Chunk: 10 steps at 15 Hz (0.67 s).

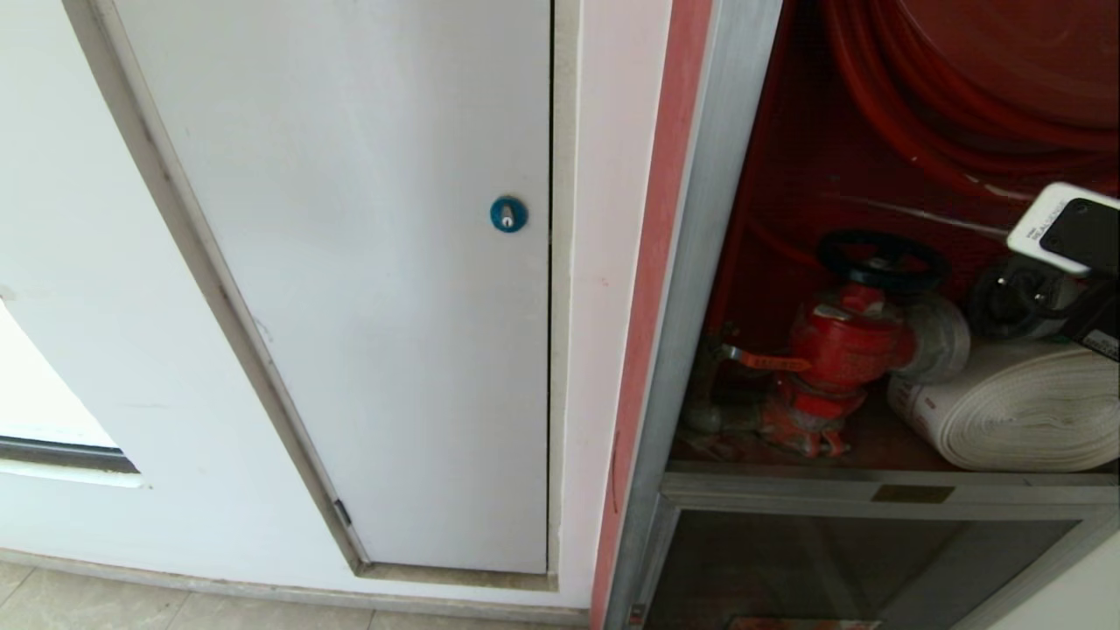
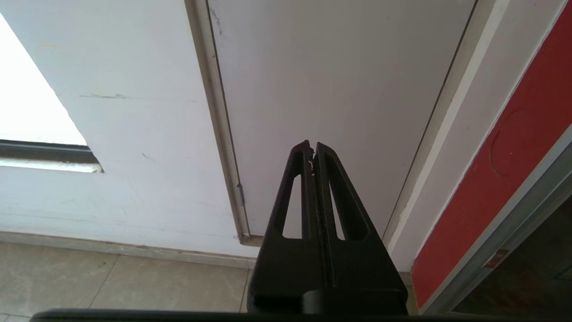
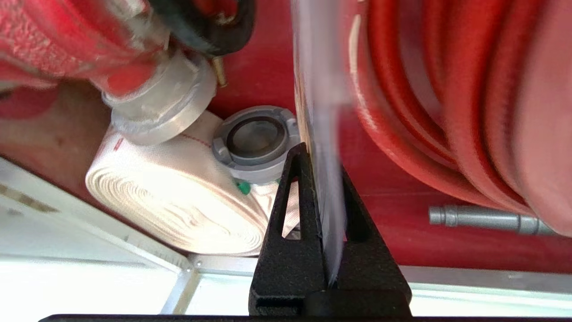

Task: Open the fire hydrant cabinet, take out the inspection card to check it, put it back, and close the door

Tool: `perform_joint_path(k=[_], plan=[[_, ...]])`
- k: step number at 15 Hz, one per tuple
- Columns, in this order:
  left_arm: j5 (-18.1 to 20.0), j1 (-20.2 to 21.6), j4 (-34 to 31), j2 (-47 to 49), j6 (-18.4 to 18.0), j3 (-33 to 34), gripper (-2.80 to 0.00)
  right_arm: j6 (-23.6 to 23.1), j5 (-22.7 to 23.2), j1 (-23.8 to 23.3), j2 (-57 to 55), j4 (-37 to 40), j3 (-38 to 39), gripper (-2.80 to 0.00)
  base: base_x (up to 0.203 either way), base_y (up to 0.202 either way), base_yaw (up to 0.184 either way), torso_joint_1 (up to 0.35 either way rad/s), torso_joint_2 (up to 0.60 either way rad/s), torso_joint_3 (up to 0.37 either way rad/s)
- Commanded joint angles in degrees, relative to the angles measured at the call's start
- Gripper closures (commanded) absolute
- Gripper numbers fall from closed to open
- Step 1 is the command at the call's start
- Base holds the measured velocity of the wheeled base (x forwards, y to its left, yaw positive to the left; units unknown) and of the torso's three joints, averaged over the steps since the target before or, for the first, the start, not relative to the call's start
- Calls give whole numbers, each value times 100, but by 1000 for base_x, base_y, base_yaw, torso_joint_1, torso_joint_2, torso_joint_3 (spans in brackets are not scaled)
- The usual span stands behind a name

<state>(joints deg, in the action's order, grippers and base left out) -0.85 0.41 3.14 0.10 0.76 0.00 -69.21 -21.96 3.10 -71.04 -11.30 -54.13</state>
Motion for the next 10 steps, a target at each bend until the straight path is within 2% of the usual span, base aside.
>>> perform_joint_path(k=[1,5,10], plan=[[-3,2,2,-1,4,105,0,-67,-11,-7,-116,-17,16,0,0,0,0,0,0,0],[-3,2,2,-1,4,105,0,-318,-11,-179,-473,-143,-87,0,0,0,0,0,0,0],[-3,2,8,-1,4,105,0,-780,75,-213,-1166,-935,-151,0,0,0,0,0,0,0]])
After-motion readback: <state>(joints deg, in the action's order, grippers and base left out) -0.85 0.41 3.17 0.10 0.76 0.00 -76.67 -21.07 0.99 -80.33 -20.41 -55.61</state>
